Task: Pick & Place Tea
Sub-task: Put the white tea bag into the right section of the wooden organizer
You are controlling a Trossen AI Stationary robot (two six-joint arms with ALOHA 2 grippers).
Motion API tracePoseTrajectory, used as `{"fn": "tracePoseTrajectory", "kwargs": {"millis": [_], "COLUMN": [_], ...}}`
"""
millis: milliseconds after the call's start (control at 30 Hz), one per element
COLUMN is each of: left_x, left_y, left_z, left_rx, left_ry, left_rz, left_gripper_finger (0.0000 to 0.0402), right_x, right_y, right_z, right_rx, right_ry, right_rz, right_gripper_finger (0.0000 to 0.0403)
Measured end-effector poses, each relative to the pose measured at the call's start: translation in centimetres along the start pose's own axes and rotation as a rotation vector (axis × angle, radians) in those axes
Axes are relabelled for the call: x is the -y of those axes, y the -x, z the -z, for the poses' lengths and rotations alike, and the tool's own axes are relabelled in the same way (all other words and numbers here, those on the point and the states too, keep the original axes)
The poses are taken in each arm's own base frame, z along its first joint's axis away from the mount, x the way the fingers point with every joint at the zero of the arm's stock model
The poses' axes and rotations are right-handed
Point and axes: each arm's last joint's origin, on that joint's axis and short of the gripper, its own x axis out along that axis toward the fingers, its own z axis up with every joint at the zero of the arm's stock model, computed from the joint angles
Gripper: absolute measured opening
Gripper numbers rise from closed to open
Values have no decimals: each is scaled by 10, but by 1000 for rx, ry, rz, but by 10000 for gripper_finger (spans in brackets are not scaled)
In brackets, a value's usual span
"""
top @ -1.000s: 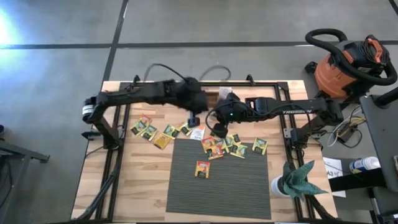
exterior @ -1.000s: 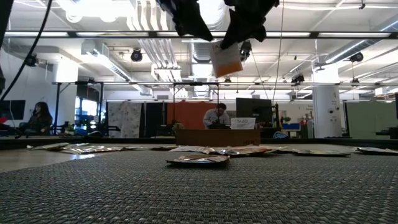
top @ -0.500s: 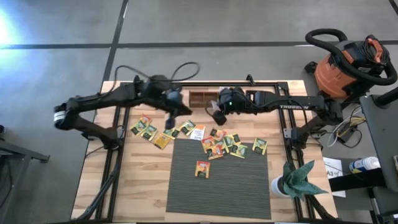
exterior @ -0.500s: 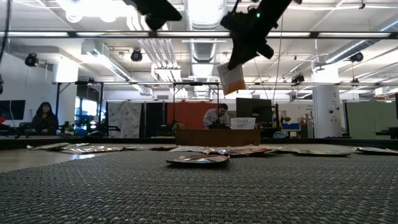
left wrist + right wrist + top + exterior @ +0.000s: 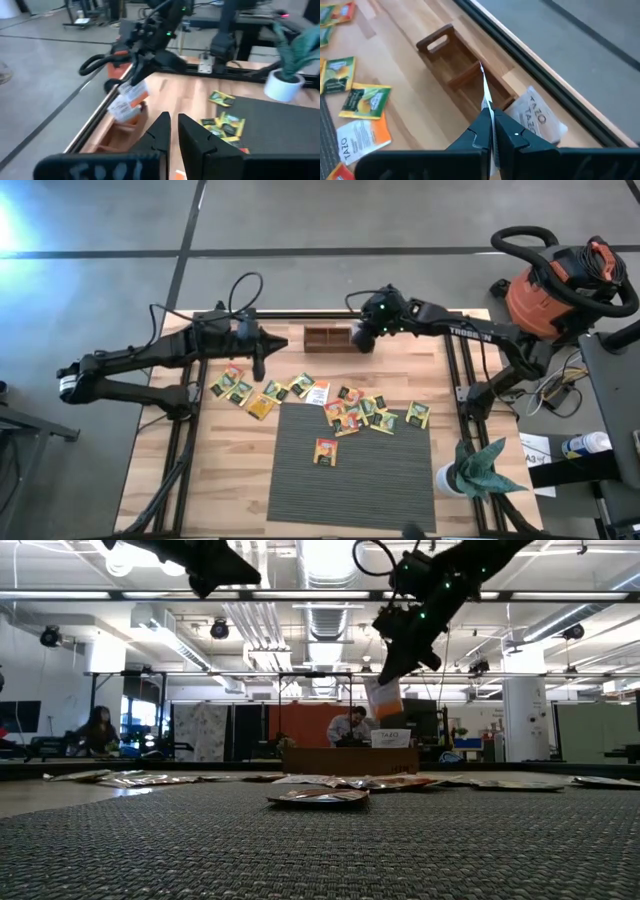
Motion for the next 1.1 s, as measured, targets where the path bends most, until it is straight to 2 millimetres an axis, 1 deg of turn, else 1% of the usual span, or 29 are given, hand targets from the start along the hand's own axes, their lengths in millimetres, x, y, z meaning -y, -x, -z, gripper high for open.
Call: {"fn": "tracePoseTrajectory", "kwargs": {"millis": [167, 267, 367, 467, 600, 667, 767, 933, 1100], "left_x": [-4, -6, -8, -10, -12, -13, -14, -15, -17], "left_y": [-1, -3, -7, -12, -19, -22, -27, -30, -30], "left_z": [0, 1, 3, 6, 10, 12, 15, 18, 15], "left_rx": [-1, -11, -31, -52, -76, -88, -104, -120, -111], "left_ry": [7, 5, 3, 16, 42, 54, 67, 71, 73], "left_rz": [-53, -104, -175, -229, -272, -285, -300, -346, -380], "left_gripper_finger": [30, 30, 30, 30, 30, 30, 30, 30, 30], "right_x": [21, 29, 35, 41, 47, 50, 53, 54, 56], "right_y": [-11, -18, -24, -28, -32, -37, -49, -65, -66], "right_z": [12, 24, 33, 34, 41, 44, 51, 54, 46], "right_rx": [3, -7, 19, 89, 122, 131, 113, 85, 95], "right_ry": [8, 41, 71, 85, 93, 91, 87, 129, 226], "right_rz": [-93, -96, -108, -118, -115, -136, -151, -143, -96], "right_gripper_finger": [9, 9, 9, 9, 9, 9, 9, 9, 9]}}
